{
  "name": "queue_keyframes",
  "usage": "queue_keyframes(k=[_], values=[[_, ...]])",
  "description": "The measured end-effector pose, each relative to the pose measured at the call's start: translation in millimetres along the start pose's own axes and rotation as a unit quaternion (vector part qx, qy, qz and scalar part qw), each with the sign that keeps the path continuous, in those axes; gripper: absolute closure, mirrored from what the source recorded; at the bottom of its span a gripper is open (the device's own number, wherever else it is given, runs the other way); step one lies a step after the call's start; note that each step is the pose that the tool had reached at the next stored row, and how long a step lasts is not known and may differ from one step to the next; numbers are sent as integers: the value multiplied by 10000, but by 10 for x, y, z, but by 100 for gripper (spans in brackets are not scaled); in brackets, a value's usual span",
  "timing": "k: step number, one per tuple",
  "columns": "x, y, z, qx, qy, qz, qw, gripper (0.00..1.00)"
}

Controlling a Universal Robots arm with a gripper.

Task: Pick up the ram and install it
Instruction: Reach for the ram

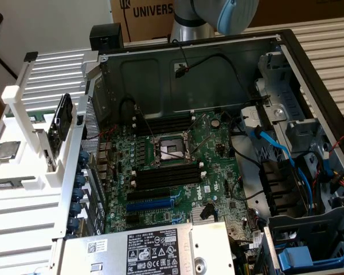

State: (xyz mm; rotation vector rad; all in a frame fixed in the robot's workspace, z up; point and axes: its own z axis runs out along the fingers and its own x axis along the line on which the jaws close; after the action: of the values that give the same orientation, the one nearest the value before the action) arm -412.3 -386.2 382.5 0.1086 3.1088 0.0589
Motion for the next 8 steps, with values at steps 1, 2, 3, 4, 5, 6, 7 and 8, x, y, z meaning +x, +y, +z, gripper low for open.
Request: queue_keyframes(k=[1, 2, 3, 4, 5, 6, 7, 8], values=[[4, 1, 14, 2, 1, -2, 10000, 90], [5, 2, 33, 3, 1, -3, 10000, 90], [7, 4, 51, 3, 1, -4, 10000, 90], [11, 8, 71, 3, 1, -4, 10000, 90], [14, 10, 89, 4, 1, -4, 10000, 90], [18, 12, 106, 4, 1, -4, 10000, 90], [24, 14, 125, 3, 1, -5, 10000, 90], [33, 17, 144, 3, 0, -5, 10000, 90]])
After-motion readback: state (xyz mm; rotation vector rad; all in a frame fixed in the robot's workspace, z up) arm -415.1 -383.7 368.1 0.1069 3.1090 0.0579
